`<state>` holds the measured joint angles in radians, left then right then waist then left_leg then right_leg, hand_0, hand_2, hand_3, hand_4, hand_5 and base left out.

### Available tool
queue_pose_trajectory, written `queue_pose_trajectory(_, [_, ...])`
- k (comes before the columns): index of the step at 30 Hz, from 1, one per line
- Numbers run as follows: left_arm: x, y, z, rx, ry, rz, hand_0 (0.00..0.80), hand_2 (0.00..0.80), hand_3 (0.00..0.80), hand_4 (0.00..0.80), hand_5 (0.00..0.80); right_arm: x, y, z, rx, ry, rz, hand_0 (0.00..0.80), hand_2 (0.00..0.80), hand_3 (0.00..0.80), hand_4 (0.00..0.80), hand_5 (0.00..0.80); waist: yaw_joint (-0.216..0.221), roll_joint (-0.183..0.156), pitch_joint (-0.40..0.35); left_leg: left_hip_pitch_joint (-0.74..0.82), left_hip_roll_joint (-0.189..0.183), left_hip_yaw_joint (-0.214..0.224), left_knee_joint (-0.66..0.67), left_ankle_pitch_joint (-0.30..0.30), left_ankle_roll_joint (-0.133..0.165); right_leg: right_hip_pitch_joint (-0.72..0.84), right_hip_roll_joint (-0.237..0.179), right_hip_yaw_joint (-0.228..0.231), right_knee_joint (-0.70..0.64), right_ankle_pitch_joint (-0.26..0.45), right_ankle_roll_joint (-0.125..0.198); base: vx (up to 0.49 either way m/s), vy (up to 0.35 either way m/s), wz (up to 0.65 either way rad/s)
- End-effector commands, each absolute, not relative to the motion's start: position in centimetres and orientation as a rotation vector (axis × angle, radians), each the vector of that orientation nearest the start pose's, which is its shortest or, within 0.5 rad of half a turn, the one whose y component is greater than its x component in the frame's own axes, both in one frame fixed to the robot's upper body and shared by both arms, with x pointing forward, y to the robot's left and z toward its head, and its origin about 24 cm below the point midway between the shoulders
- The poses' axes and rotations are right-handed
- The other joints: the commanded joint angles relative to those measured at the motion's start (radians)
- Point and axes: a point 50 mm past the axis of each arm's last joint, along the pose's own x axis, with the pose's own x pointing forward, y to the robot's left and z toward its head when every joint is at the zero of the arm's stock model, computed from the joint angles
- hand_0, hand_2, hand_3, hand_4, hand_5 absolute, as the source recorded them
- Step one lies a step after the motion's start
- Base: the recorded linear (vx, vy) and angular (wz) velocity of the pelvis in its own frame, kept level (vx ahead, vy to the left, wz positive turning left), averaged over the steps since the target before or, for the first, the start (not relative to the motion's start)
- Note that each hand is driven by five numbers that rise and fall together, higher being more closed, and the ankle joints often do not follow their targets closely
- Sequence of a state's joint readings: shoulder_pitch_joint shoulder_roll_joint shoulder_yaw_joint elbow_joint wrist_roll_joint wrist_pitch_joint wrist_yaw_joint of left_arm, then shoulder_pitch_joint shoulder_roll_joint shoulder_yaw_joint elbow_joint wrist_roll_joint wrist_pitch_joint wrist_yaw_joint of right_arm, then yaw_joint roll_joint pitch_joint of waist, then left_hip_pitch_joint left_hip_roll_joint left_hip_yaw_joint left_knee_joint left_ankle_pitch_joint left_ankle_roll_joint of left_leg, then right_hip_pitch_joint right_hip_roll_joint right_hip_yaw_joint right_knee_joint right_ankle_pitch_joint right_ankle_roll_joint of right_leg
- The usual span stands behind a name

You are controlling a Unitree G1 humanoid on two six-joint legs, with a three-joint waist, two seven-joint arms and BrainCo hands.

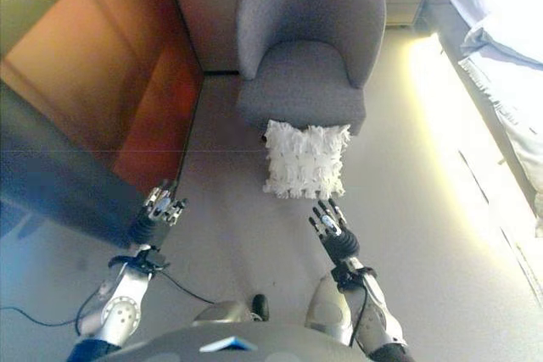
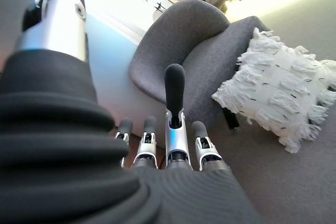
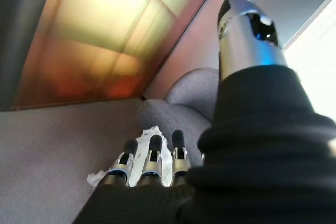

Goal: Pick up the cushion and take it to the sofa

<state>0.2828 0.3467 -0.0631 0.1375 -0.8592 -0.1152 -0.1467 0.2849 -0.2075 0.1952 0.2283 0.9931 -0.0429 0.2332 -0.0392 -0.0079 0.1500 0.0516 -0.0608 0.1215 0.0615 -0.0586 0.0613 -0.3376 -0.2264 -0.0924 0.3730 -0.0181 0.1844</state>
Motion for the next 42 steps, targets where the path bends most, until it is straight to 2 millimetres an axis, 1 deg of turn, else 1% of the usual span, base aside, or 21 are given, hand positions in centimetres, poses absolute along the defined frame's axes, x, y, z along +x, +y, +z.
queue_pose_trajectory(1, [18.6,22.3,-0.2,-0.511,0.122,0.005,0.0,0.0,0.0,0.0,0.0,17.6,-17.5,-3.9,0.82,0.277,0.08,0.0,0.0,0.0,0.0,0.0,-0.062,-0.024,-0.004,0.123,-0.075,-0.086,0.05,-0.192,0.003,-0.008,0.098,-0.025,-0.367,0.245,0.008,0.523,-0.131,0.36])
queue_pose_trajectory(3, [18.6,22.1,-0.5,-0.517,0.139,-0.001,0.0,0.0,0.0,0.0,0.0,17.5,-17.9,-4.2,0.826,0.279,0.058,0.0,0.0,0.0,0.0,0.0,-0.074,-0.025,-0.007,0.164,-0.075,-0.116,0.059,-0.217,0.004,-0.033,0.115,-0.04,-0.42,0.272,0.009,0.548,-0.154,0.4])
queue_pose_trajectory(5, [18.5,21.9,-1.0,-0.53,0.161,-0.004,0.0,0.0,0.0,0.0,0.0,17.6,-17.9,-4.4,0.828,0.281,0.042,0.0,0.0,0.0,0.0,0.0,-0.072,-0.033,-0.013,0.196,-0.074,-0.136,0.083,-0.259,0.011,-0.038,0.091,-0.056,-0.37,0.283,-0.001,0.576,-0.192,0.53])
queue_pose_trajectory(6, [18.0,21.8,-1.3,-0.529,0.176,0.012,0.0,0.0,0.0,0.0,0.0,17.5,-17.7,-4.6,0.831,0.292,0.05,0.0,0.0,0.0,0.0,0.0,-0.067,-0.035,-0.028,0.221,-0.065,-0.123,0.105,-0.263,0.005,-0.016,0.074,-0.102,-0.364,0.267,-0.003,0.645,-0.227,0.65])
queue_pose_trajectory(7, [17.5,21.8,-1.6,-0.524,0.188,0.031,0.0,0.0,0.0,0.0,0.0,17.4,-17.5,-4.7,0.834,0.309,0.056,0.0,0.0,0.0,0.0,0.0,-0.066,-0.027,-0.041,0.244,-0.045,-0.094,0.123,-0.236,-0.012,0.002,0.072,-0.139,-0.339,0.244,-0.012,0.671,-0.243,0.58])
queue_pose_trajectory(9, [16.9,22.0,-1.8,-0.537,0.203,0.077,0.0,0.0,0.0,0.0,0.0,17.1,-16.9,-5.0,0.826,0.351,0.074,0.0,0.0,0.0,0.0,0.0,-0.068,-0.006,-0.069,0.281,0.006,-0.041,0.17,-0.154,-0.055,0.03,0.087,-0.168,-0.276,0.196,-0.032,0.584,-0.229,0.08])
queue_pose_trajectory(11, [16.6,22.3,-1.6,-0.565,0.202,0.111,0.0,0.0,0.0,0.0,0.0,16.8,-16.6,-4.8,0.813,0.363,0.1,0.0,0.0,0.0,0.0,0.0,-0.073,0.008,-0.092,0.265,0.043,-0.038,0.272,0.019,-0.112,0.065,0.111,-0.152,-0.253,0.172,-0.066,0.475,-0.25,-0.38])
queue_pose_trajectory(13, [16.8,22.3,-1.1,-0.585,0.173,0.12,0.0,0.0,0.0,0.0,0.0,16.6,-16.6,-4.4,0.815,0.339,0.15,0.0,0.0,0.0,0.0,0.0,-0.069,-0.003,-0.105,0.179,0.068,-0.02,0.473,0.15,-0.157,0.135,0.132,-0.12,-0.272,0.134,-0.111,0.45,-0.295,-0.08])
queue_pose_trajectory(14, [16.9,22.3,-0.9,-0.588,0.16,0.121,0.0,0.0,0.0,0.0,0.0,16.5,-16.7,-4.4,0.803,0.33,0.16,0.0,0.0,0.0,0.0,0.0,-0.063,-0.02,-0.107,0.11,0.071,-0.011,0.585,0.175,-0.16,0.168,0.128,-0.109,-0.285,0.117,-0.131,0.429,-0.279,-0.28])
queue_pose_trajectory(16, [17.6,22.1,-0.6,-0.596,0.142,0.106,0.0,0.0,0.0,0.0,0.0,17.1,-17.4,-4.4,0.784,0.311,0.145,0.0,0.0,0.0,0.0,0.0,-0.041,-0.045,-0.089,-0.045,0.12,0.043,0.776,0.141,-0.146,0.239,0.122,-0.106,-0.294,0.07,-0.166,0.359,-0.241,-0.34])
queue_pose_trajectory(18, [18.2,21.7,-0.4,-0.595,0.132,0.084,0.0,0.0,0.0,0.0,0.0,18.1,-17.6,-4.1,0.782,0.286,0.128,0.0,0.0,0.0,0.0,0.0,-0.02,-0.062,-0.063,-0.153,0.147,0.066,0.813,0.093,-0.124,0.284,0.115,-0.094,-0.299,0.048,-0.174,0.249,-0.127,-0.12])
queue_pose_trajectory(19, [18.4,21.7,-0.3,-0.592,0.124,0.071,0.0,0.0,0.0,0.0,0.0,18.7,-17.7,-3.8,0.793,0.267,0.137,0.0,0.0,0.0,0.0,0.0,-0.006,-0.066,-0.047,-0.186,0.184,0.093,0.729,0.089,-0.119,0.312,0.119,-0.081,-0.296,0.025,-0.177,0.225,-0.052,-0.12])
queue_pose_trajectory(20, [18.4,21.8,-0.3,-0.589,0.122,0.069,0.0,0.0,0.0,0.0,0.0,18.8,-17.8,-3.7,0.794,0.263,0.14,0.0,0.0,0.0,0.0,0.0,-0.003,-0.065,-0.043,-0.185,0.197,0.103,0.683,0.094,-0.12,0.319,0.123,-0.077,-0.294,0.017,-0.177,0.326,-0.007,-0.17])
queue_pose_trajectory(21, [18.3,22.0,-0.3,-0.588,0.119,0.068,0.0,0.0,0.0,0.0,0.0,18.9,-17.8,-3.4,0.79,0.26,0.138,0.0,0.0,0.0,0.0,0.0,-0.002,-0.058,-0.039,-0.174,0.23,0.124,0.527,0.106,-0.121,0.329,0.127,-0.066,-0.288,-0.001,-0.171,0.27,0.059,-0.17])
queue_pose_trajectory(22, [18.3,22.0,-0.3,-0.59,0.119,0.068,0.0,0.0,0.0,0.0,0.0,18.9,-17.9,-3.4,0.788,0.26,0.131,0.0,0.0,0.0,0.0,0.0,-0.002,-0.051,-0.037,-0.168,0.236,0.123,0.438,0.126,-0.128,0.332,0.13,-0.057,-0.284,-0.008,-0.165,0.336,0.13,-0.2])
queue_pose_trajectory(25, [18.2,22.2,-0.2,-0.595,0.116,0.069,0.0,0.0,0.0,0.0,0.0,18.1,-18.3,-3.3,0.796,0.265,0.107,0.0,0.0,0.0,0.0,0.0,0.008,-0.016,-0.038,-0.16,0.246,0.059,0.096,0.208,-0.168,0.36,0.144,-0.018,-0.279,-0.04,-0.132,0.318,0.167,-0.09])
queue_pose_trajectory(28, [17.7,22.5,-0.3,-0.6,0.104,0.092,0.0,0.0,0.0,0.0,0.0,17.4,-18.0,-3.5,0.799,0.274,0.127,0.0,0.0,0.0,0.0,0.0,0.03,0.008,-0.04,-0.164,0.264,-0.009,-0.088,0.26,-0.198,0.404,0.148,0.024,-0.281,-0.067,-0.112,0.338,0.106,-0.14])
queue_pose_trajectory(32, [17.2,23.0,-0.3,-0.6,0.085,0.114,0.0,0.0,0.0,0.0,0.0,17.2,-17.7,-3.8,0.8,0.295,0.143,0.0,0.0,0.0,0.0,0.0,0.036,0.016,-0.051,-0.147,0.287,-0.004,-0.143,0.244,-0.201,0.456,0.128,0.044,-0.282,-0.103,-0.098,0.283,0.088,-0.56])
queue_pose_trajectory(36, [16.9,23.7,-0.4,-0.608,0.088,0.138,0.0,0.0,0.0,0.0,0.0,17.1,-17.4,-4.1,0.798,0.324,0.159,0.0,0.0,0.0,0.0,0.0,0.036,0.032,-0.06,-0.162,0.305,-0.029,-0.149,0.221,-0.209,0.472,0.116,0.048,-0.26,-0.135,-0.093,0.276,0.129,-0.23])
queue_pose_trajectory(39, [16.6,24.0,-0.9,-0.611,0.1,0.153,0.0,0.0,0.0,0.0,0.0,17.3,-17.2,-4.2,0.799,0.331,0.171,0.0,0.0,0.0,0.0,0.0,0.046,0.037,-0.061,-0.2,0.302,-0.033,-0.149,0.223,-0.214,0.492,0.12,0.05,-0.258,-0.156,-0.093,0.347,0.203,-0.12])
queue_pose_trajectory(42, [16.7,24.1,-0.9,-0.6,0.096,0.145,0.0,0.0,0.0,0.0,0.0,17.9,-16.8,-3.8,0.791,0.323,0.186,0.0,0.0,0.0,0.0,0.0,0.069,0.036,-0.056,-0.23,0.276,-0.04,-0.149,0.238,-0.205,0.519,0.112,0.058,-0.256,-0.176,-0.078,0.326,0.261,0.11])
